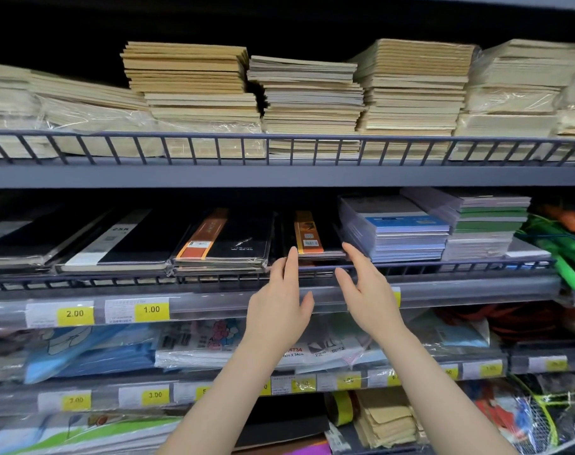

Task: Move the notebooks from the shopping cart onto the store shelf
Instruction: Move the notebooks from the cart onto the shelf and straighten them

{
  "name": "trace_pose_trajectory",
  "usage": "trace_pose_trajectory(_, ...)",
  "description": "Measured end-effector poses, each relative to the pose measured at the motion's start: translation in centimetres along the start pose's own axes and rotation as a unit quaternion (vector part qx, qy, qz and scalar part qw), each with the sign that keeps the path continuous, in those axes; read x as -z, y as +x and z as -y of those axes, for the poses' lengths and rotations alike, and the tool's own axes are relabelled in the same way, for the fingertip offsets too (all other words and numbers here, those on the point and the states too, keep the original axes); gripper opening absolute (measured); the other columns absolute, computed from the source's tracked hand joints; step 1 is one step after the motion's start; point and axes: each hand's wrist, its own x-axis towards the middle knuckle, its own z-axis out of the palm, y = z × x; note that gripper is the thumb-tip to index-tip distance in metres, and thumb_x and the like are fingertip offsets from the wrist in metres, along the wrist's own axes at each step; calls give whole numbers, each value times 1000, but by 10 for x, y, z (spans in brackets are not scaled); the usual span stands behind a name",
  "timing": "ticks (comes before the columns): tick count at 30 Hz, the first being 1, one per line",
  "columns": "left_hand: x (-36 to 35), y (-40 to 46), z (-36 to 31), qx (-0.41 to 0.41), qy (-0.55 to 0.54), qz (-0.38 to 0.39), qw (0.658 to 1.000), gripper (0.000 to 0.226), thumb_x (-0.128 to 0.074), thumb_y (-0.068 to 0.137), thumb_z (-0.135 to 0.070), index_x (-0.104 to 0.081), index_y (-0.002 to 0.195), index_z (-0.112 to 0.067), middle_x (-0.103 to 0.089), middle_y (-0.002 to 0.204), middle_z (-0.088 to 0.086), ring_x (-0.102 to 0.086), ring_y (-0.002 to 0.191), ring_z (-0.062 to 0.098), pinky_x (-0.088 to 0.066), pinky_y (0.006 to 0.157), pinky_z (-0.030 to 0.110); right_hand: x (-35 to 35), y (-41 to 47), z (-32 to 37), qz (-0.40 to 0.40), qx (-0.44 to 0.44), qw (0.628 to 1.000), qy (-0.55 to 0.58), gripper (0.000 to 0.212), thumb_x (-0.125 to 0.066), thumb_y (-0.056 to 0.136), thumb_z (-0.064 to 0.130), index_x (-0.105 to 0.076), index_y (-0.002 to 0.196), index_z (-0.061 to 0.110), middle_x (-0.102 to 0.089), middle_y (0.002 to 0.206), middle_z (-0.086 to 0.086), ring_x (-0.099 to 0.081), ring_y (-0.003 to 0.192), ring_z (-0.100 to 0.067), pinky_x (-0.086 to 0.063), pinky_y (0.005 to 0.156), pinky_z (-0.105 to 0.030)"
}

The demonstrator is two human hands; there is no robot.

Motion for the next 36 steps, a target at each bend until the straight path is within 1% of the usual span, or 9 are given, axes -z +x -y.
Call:
trace_pose_trajectory(5,2,6,-4,12,-112,20,993,70,-52,88,-26,-12,146,-24,-25,148,4,-59,97,23,-47,76,31,-5,4,3,-2,-5,1000,15,47,-39,96,30,-27,142,27,-39,144,8,-43,100,0,-35,88,-23)
trace_pose_trajectory(9,2,-1,-1,-6,-157,16,987,67,-54,86,-19,-18,142,-28,-28,140,-1,-58,67,15,-48,65,28,-5,-1,2,-18,-8,999,41,46,-40,95,28,-30,140,26,-41,142,8,-47,104,-1,-37,91,-23)
trace_pose_trajectory(11,-1,-6,2,-17,-147,16,989,71,-53,87,-18,-14,144,-30,-27,137,-2,-54,56,15,-50,59,28,-5,-5,1,-21,-2,999,42,45,-40,95,28,-30,139,28,-41,139,10,-52,89,-2,-40,86,-23)
trace_pose_trajectory(14,-5,-8,7,-27,-83,12,996,77,-51,89,-19,-2,148,-29,-25,137,-2,-44,50,11,-37,46,19,-4,-10,1,-16,9,999,29,44,-40,95,29,-30,138,30,-40,136,12,-53,79,-8,-46,80,-27)
trace_pose_trajectory(20,-9,0,5,0,3,-9,1000,75,-48,91,-21,0,148,-22,-30,134,4,-41,55,12,-26,42,18,-7,-6,-1,-26,31,999,-35,44,-38,96,29,-31,138,33,-41,127,11,-54,67,-7,-50,63,-32)
trace_pose_trajectory(28,-19,-11,1,2,-73,-33,997,66,-52,88,-22,-19,145,-23,-21,147,1,-43,50,7,-27,44,13,-5,-5,-1,-29,27,999,-27,39,-38,95,26,-35,134,34,-43,132,13,-55,77,-5,-51,70,-30)
trace_pose_trajectory(31,-20,-11,-6,26,-144,-35,989,42,-56,86,-24,-39,124,-25,-3,157,0,-54,52,9,-36,49,15,-5,-3,-1,-25,22,999,-16,39,-40,95,27,-35,133,33,-42,135,15,-55,80,-3,-48,72,-26)
trace_pose_trajectory(33,-21,-10,-8,36,-175,-41,983,30,-56,86,-23,-42,113,-23,-6,157,-1,-55,51,11,-37,50,14,-6,-2,0,-20,16,1000,-2,39,-40,95,27,-35,133,33,-44,135,15,-56,82,-4,-49,76,-29)
trace_pose_trajectory(36,-26,-13,-6,18,-177,-61,982,34,-55,87,-25,-43,119,-22,-9,154,-7,-53,50,11,-47,52,23,-7,-2,1,-16,10,1000,8,39,-40,94,28,-33,132,35,-48,131,14,-56,84,-5,-52,80,-36)
